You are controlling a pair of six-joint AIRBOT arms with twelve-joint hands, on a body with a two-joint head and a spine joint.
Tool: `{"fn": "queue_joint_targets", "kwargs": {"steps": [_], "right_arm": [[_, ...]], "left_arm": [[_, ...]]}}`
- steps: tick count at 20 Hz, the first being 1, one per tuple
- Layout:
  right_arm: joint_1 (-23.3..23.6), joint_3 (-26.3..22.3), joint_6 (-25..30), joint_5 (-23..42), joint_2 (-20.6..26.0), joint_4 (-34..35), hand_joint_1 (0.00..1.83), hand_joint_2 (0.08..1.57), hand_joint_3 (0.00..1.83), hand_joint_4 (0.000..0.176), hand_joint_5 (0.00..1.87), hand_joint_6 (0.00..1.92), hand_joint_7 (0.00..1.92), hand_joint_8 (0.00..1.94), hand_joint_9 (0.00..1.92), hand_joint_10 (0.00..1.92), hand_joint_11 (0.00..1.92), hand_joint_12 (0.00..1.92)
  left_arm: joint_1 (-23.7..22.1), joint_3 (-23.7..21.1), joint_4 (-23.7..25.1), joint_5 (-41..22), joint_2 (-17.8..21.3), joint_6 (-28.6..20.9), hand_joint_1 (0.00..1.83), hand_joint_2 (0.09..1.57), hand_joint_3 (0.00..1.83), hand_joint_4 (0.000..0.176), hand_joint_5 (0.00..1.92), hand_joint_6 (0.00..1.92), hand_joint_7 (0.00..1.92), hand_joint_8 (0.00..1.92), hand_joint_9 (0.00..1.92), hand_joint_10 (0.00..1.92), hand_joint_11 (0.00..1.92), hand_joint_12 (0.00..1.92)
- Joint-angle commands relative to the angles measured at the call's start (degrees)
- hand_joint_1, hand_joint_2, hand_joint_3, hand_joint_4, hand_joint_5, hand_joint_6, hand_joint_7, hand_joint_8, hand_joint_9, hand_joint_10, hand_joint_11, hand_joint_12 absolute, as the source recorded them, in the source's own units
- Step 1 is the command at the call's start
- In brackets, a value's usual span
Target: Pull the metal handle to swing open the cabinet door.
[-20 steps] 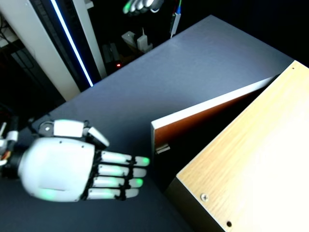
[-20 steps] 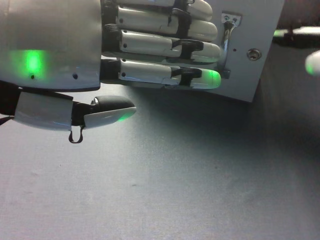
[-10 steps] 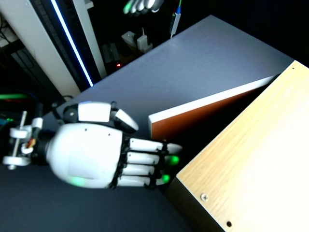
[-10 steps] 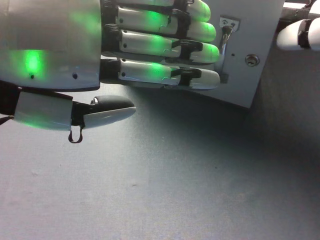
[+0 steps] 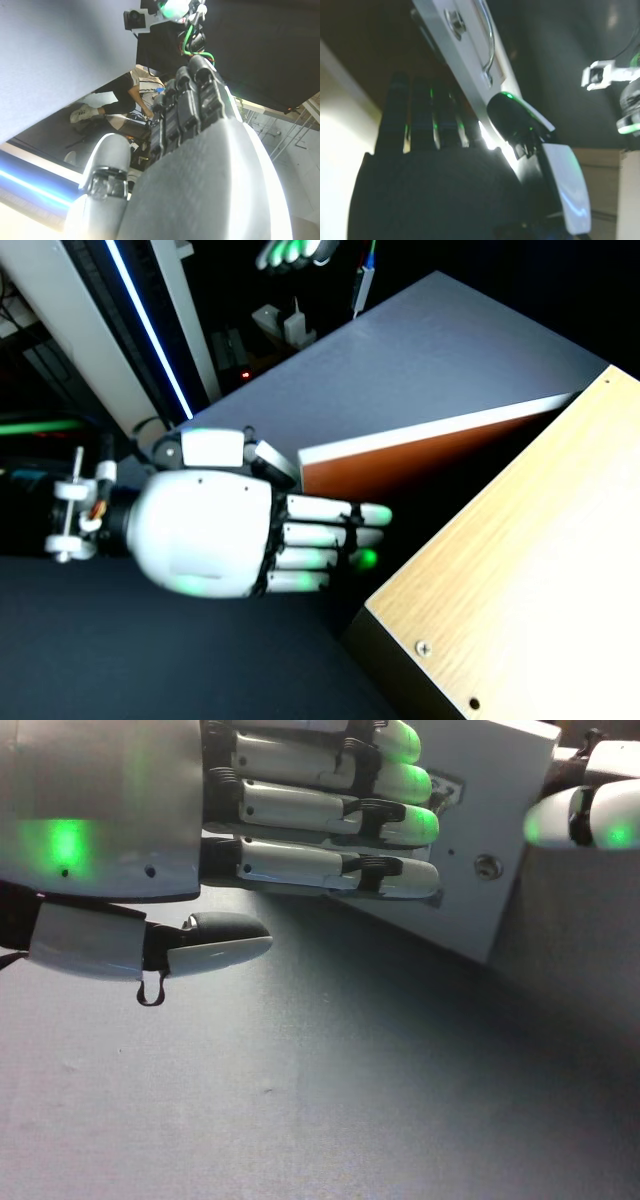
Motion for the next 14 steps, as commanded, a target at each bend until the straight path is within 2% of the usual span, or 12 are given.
{"fn": "queue_joint_targets", "kwargs": {"steps": [1, 3, 8, 14], "right_arm": [[0.83, -0.26, 0.42, 6.74, 0.13, 1.13, 0.0, 1.48, 0.6, 0.0, 0.03, 0.0, 0.05, 0.0, 0.03, 0.0, 0.0, 0.15], [0.82, -0.78, 0.4, 7.74, -0.01, -1.97, 0.0, 1.48, 0.59, 0.0, 0.03, 0.0, 0.04, 0.0, 0.02, 0.0, 0.0, 0.12], [0.61, -2.0, -2.32, 9.63, -0.62, -6.68, 0.0, 1.49, 0.58, 0.0, 0.04, 0.0, 0.05, 0.0, 0.04, 0.0, 0.0, 0.17], [0.61, -3.53, -5.77, 10.62, -1.62, -9.7, 0.0, 1.49, 0.58, 0.0, 0.03, 0.0, 0.05, 0.0, 0.03, 0.0, 0.0, 0.15]], "left_arm": [[-0.67, 0.04, -5.33, -1.33, 0.26, 0.27, 0.0, 1.55, 0.32, 0.0, 0.16, 0.0, 0.18, 0.0, 0.17, 0.0, 0.0, 0.45], [-0.67, 0.04, -5.33, -1.33, 0.26, 0.27, 0.0, 1.56, 0.32, 0.0, 0.16, 0.0, 0.18, 0.0, 0.17, 0.0, 0.0, 0.45], [-0.67, 0.04, -5.33, -1.33, 0.26, 0.27, 0.0, 1.56, 0.31, 0.0, 0.16, 0.0, 0.17, 0.0, 0.16, 0.0, 0.0, 0.43], [-0.67, 0.04, -5.33, -1.33, 0.26, 0.27, 0.0, 1.56, 0.31, 0.0, 0.16, 0.0, 0.17, 0.0, 0.16, 0.0, 0.0, 0.44]]}}
